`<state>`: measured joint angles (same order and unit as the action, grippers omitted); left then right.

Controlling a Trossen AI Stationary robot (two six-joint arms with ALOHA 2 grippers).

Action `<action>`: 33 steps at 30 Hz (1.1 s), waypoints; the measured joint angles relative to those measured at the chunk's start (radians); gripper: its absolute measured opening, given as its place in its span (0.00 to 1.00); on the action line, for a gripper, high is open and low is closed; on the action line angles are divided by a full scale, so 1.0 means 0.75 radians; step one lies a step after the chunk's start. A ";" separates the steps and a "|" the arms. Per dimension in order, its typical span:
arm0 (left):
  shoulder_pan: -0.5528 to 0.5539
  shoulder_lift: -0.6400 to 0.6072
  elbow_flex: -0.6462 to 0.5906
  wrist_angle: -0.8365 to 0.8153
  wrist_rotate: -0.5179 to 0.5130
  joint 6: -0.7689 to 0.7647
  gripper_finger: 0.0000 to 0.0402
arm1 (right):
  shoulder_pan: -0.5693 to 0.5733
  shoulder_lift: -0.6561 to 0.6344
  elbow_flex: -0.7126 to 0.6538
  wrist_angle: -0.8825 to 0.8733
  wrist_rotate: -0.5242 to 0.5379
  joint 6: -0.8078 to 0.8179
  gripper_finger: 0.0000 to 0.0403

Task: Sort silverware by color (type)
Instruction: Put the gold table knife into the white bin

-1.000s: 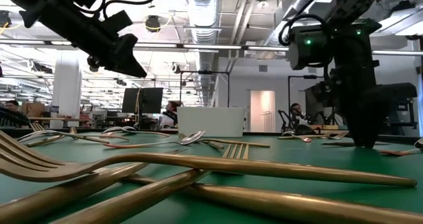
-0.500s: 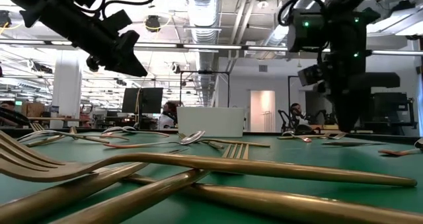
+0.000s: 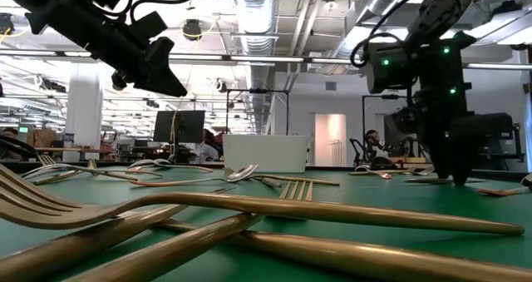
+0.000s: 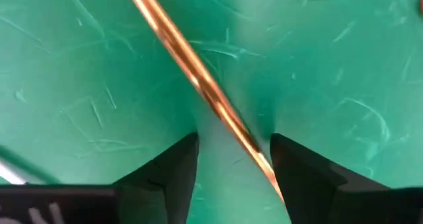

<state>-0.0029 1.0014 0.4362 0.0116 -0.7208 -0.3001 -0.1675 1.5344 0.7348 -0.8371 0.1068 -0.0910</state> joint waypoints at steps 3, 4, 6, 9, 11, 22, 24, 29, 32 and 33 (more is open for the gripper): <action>0.001 0.000 0.000 0.001 0.000 0.038 0.22 | -0.009 0.033 0.001 0.004 -0.022 -0.016 0.41; 0.001 0.000 0.000 0.001 0.000 0.039 0.22 | -0.011 0.036 0.001 0.004 -0.028 -0.022 0.36; 0.001 0.000 0.000 0.002 0.000 0.029 0.22 | -0.012 0.040 0.000 0.011 -0.047 -0.032 0.24; 0.001 0.000 0.000 0.001 0.015 0.011 0.22 | -0.028 0.030 0.001 0.021 -0.088 -0.044 0.07; 0.001 0.000 0.000 0.001 0.046 0.010 0.22 | -0.035 0.027 0.012 0.020 -0.110 -0.022 0.04; 0.001 0.000 0.000 0.165 0.226 0.054 0.22 | -0.042 -0.216 0.047 0.356 -0.216 0.127 0.02; 0.001 0.002 0.000 0.226 0.253 0.093 0.22 | -0.041 -0.255 0.049 0.518 -0.222 0.161 0.02; 0.001 0.065 0.000 0.341 0.299 0.145 0.22 | -0.039 -0.297 0.036 0.728 -0.219 0.221 0.03; 0.001 0.122 0.000 0.359 0.333 0.155 0.22 | -0.053 -0.297 0.036 0.650 -0.210 0.283 0.07; 0.001 0.143 0.000 0.362 0.338 0.156 0.22 | -0.059 -0.297 0.036 0.606 -0.210 0.304 0.09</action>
<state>-0.0025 1.1083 0.4362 0.2835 -0.4676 -0.1833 -0.2121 1.3117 0.7616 -0.3822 -0.0505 0.1369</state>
